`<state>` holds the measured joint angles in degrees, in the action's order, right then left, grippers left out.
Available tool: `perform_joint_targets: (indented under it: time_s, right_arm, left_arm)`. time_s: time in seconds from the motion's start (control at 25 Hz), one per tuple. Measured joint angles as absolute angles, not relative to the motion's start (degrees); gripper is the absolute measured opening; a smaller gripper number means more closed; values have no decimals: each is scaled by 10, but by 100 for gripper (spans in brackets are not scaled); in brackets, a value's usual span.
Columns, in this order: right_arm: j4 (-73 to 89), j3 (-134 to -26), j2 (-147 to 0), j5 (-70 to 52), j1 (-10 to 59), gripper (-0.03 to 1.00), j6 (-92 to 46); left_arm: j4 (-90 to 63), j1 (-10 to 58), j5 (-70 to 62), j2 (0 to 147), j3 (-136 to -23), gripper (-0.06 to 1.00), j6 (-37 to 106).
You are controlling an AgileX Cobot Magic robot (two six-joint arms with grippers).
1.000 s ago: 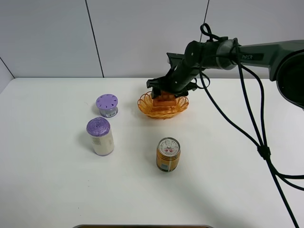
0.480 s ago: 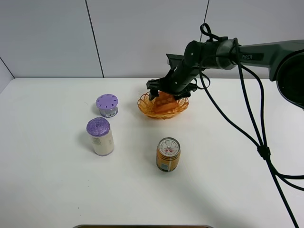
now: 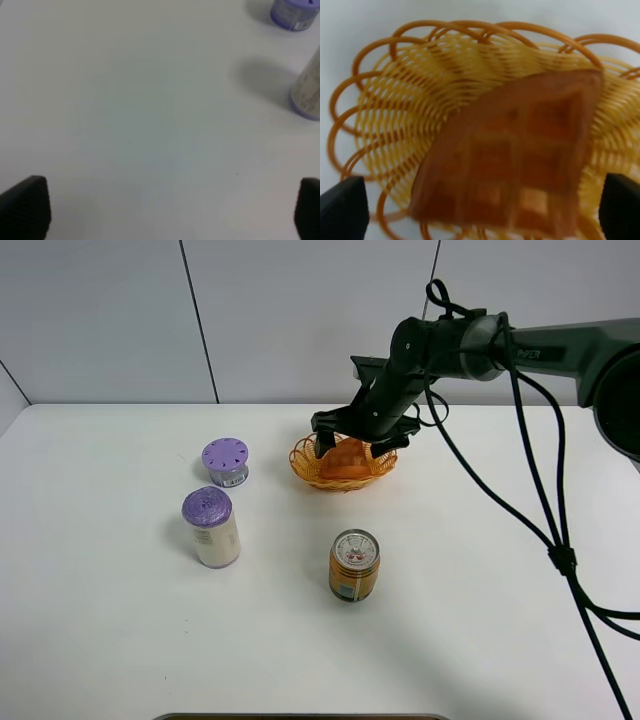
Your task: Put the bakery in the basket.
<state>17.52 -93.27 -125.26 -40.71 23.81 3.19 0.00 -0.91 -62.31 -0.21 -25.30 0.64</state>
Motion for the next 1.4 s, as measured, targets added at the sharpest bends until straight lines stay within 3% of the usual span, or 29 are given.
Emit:
perform_joint_targets:
  time_s: [0.64, 0.92, 1.4]
  right_arm:
    - [-32, -933, -976, -677, 238, 90, 117]
    - [-102, -918, -821, -692, 238, 90, 137]
    - [-143, -633, -469, -695, 233, 90, 151]
  left_arm:
    - [0, -9, -623, -2, -253, 99, 6]
    - [0, -9, -623, -2, -253, 99, 6]
    - [0, -9, -623, -2, -253, 99, 6]
